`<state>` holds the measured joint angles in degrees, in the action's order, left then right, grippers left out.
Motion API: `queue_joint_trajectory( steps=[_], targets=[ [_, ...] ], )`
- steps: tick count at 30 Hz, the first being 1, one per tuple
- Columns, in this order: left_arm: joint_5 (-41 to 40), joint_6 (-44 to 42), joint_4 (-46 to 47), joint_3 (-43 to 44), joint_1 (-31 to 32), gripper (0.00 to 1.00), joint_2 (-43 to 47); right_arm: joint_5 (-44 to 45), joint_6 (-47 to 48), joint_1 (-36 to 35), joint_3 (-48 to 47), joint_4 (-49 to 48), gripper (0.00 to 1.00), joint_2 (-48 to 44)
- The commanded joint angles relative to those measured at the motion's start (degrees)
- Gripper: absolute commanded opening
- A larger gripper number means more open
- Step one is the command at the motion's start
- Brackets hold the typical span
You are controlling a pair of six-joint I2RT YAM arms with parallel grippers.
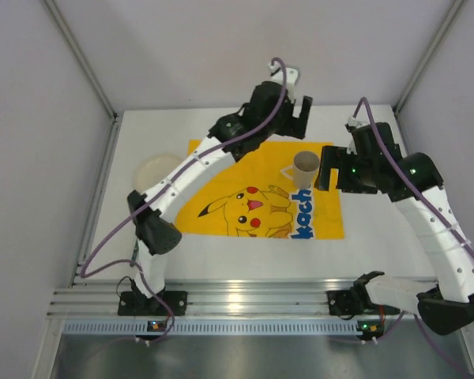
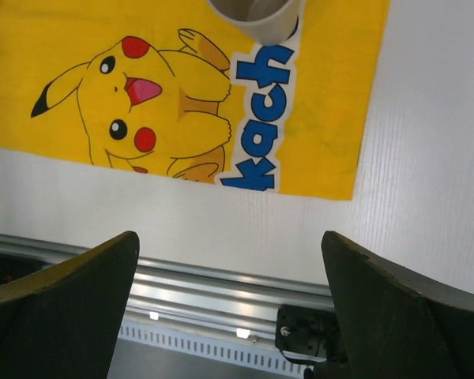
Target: Set the dinner table for one person
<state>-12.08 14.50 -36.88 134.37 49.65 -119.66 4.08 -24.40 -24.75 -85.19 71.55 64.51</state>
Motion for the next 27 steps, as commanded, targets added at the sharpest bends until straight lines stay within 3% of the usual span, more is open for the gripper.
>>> queue_joint_trajectory(
  steps=[1, 6, 13, 19, 22, 23, 25, 26, 27],
  targets=[
    [-11.6, 0.7, 1.9, -12.4, -1.8, 0.98, 12.4, -1.8, 0.4, 0.8, -3.2, -6.5, 1.0, 7.6],
    [-14.0, 4.4, -0.2, -33.9, -5.9, 0.98, 26.1, 0.2, 1.2, 4.4, -8.2, -10.3, 1.0, 18.0],
    [-13.2, 7.7, -2.1, -51.6, -10.8, 0.98, 41.8, 5.5, 2.7, 9.7, -22.7, -9.8, 0.95, 37.9],
    [-4.2, 13.7, -2.0, -65.9, -27.9, 0.98, 49.5, 3.7, 3.7, 10.1, -27.0, -11.0, 0.87, 47.6],
    [-1.8, 14.4, -1.2, -70.6, -34.9, 0.98, 50.5, 2.9, 3.7, 10.0, -27.8, -11.1, 0.74, 50.4],
    [-0.5, 14.6, -0.7, -72.5, -37.1, 0.99, 50.5, 2.8, 3.8, 10.1, -27.8, -11.4, 0.6, 50.8],
    [0.8, 16.3, -0.4, -74.2, -39.5, 0.98, 50.2, 3.0, 3.7, 10.1, -28.0, -11.3, 0.49, 51.7],
    [2.7, 17.2, 0.3, -75.9, -42.2, 0.98, 49.5, 3.1, 3.9, 10.1, -28.1, -11.3, 0.35, 51.9],
    [3.6, 18.8, 1.0, -76.9, -43.6, 0.98, 49.4, 3.2, 4.0, 10.1, -28.3, -11.1, 0.3, 52.1]
  ],
)
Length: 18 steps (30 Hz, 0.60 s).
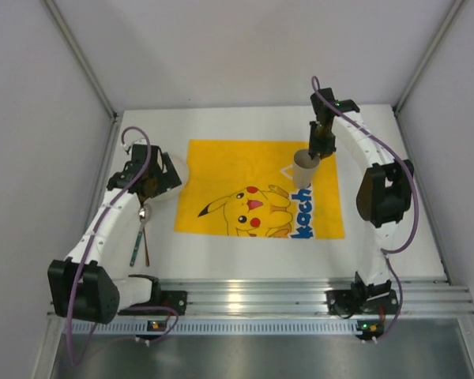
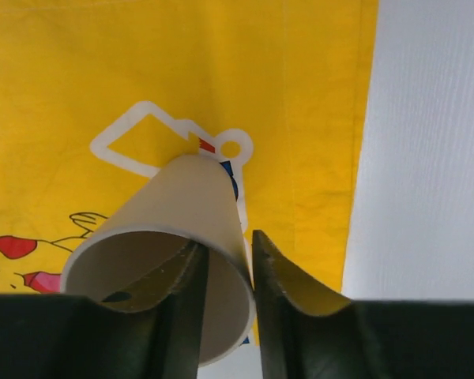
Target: Set the dinner table for one person
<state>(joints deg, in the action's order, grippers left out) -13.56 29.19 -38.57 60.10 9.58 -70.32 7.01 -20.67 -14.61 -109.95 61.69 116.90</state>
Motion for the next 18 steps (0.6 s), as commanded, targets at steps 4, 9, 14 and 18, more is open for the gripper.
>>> queue_joint_trajectory(
  steps=[4, 9, 14, 18],
  targets=[
    [8.7, 5.8, 7.1, -6.3, -10.8, 0.97, -1.0, 1.2, 0.9, -0.1, -4.5, -0.3, 0.08, 0.0],
    [7.3, 3.2, 9.5, -5.3, -11.6, 0.95, -5.4, 3.3, 1.2, 0.0, -7.5, 1.3, 0.0, 0.2],
    [7.4, 3.2, 12.5, -3.8, -11.8, 0.95, -9.6, 8.2, -0.2, 0.2, -13.6, 3.0, 0.0, 2.4],
    [7.8, 3.9, 14.1, -3.0, -12.0, 0.93, -12.5, 10.3, -1.0, 0.2, -13.4, 1.8, 0.0, 3.9]
  ],
)
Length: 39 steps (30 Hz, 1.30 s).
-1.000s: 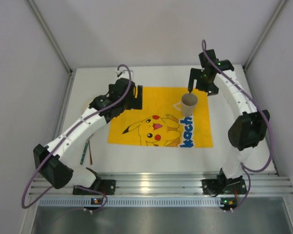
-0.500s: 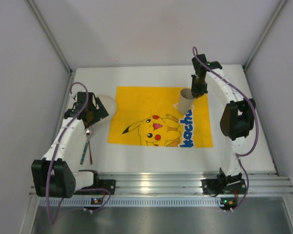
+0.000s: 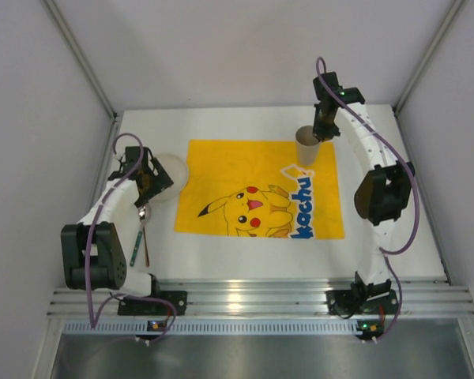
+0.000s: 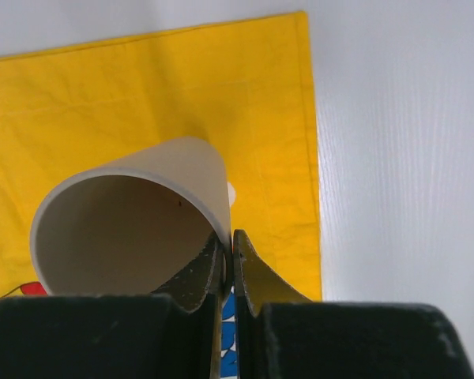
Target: Set the dinner table for one person
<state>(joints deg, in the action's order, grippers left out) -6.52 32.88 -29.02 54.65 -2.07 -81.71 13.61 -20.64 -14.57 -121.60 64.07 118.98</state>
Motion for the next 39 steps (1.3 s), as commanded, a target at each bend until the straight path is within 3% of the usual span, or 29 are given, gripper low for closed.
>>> queue_joint_trajectory(
  steps=[1, 10, 12, 13, 14, 15, 16, 20, 21, 28, 39],
  targets=[
    [0.6, 0.1, 4.8, 2.6, -0.3, 0.93, -2.0, 4.5, -1.8, 0.3, -0.8, -1.0, 0.0, 2.4],
    [1.1, 1.8, 5.4, 3.0, -1.3, 0.92, -5.7, 2.7, -5.2, 0.9, 7.9, -5.1, 0.0, 3.0],
    [1.2, 2.0, 5.8, 3.0, -1.2, 0.91, -6.1, 2.7, -5.2, 0.9, 10.9, -6.1, 0.04, 1.4],
    [1.2, 2.1, 6.2, 2.9, -1.3, 0.91, -6.4, 2.7, -5.0, 0.9, 11.8, -7.3, 0.09, 0.7],
    [1.1, 2.2, 6.3, 2.9, -1.3, 0.9, -6.8, 2.7, -4.9, 0.9, 12.4, -7.6, 0.31, 0.3],
    [1.4, 2.4, 7.0, 2.9, -1.2, 0.89, -7.3, 2.5, -4.9, 1.1, 13.2, -7.8, 0.41, -0.5],
    [1.4, 2.4, 7.5, 3.0, -1.3, 0.89, -7.6, 2.4, -4.8, 1.0, 13.2, -7.6, 0.6, -0.8],
    [2.1, 4.0, 7.8, 4.3, -1.2, 0.85, -10.0, 2.4, -4.8, 1.0, 12.5, -6.2, 0.85, -2.3],
    [2.1, 4.5, 8.1, 4.5, -1.3, 0.82, -10.7, 2.1, -4.8, 1.0, 11.5, -5.6, 0.87, -3.0],
    [-3.3, 11.1, 7.0, 2.8, -1.3, 0.73, -10.5, 0.2, -6.0, -0.7, 10.9, -1.0, 0.92, -11.1],
    [-2.8, 13.0, 5.5, 0.4, -1.3, 0.71, -5.7, -0.5, -5.5, -0.9, 20.3, 0.6, 0.93, -23.4]
  ],
)
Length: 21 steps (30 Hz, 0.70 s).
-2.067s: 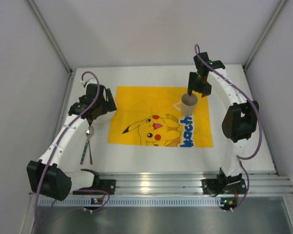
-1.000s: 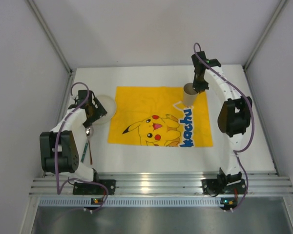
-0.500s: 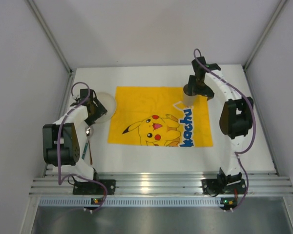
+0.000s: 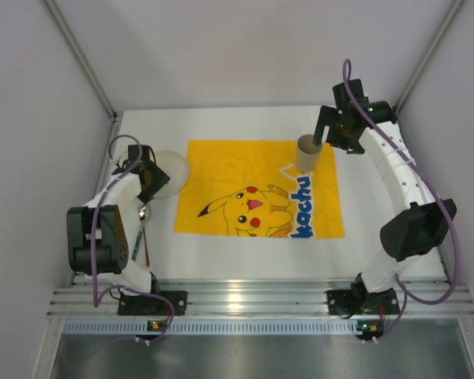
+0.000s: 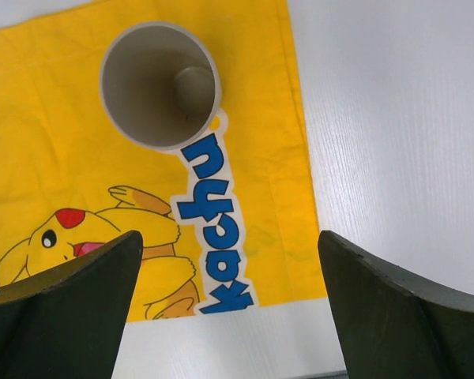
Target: Set the dinner table for one person
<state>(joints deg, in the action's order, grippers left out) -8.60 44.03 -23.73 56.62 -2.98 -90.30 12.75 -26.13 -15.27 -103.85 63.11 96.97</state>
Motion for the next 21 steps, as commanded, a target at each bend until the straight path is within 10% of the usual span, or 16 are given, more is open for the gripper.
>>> queue_joint_trajectory(
  steps=[1, 12, 21],
  targets=[
    [-0.7, 1.9, 0.4, -2.6, -0.4, 0.71, 3.0, 0.4, -0.1, -0.2, 3.0, 1.5, 0.93, -1.7],
    [-2.3, 1.4, 4.6, -2.9, -0.4, 0.66, -0.7, 0.5, 1.1, -0.2, 0.2, 4.0, 0.93, -1.0],
    [1.6, -2.6, 9.7, 3.0, -0.4, 0.1, -12.9, 3.3, 3.5, -0.1, -5.9, 7.7, 0.93, 1.1]
  ],
)
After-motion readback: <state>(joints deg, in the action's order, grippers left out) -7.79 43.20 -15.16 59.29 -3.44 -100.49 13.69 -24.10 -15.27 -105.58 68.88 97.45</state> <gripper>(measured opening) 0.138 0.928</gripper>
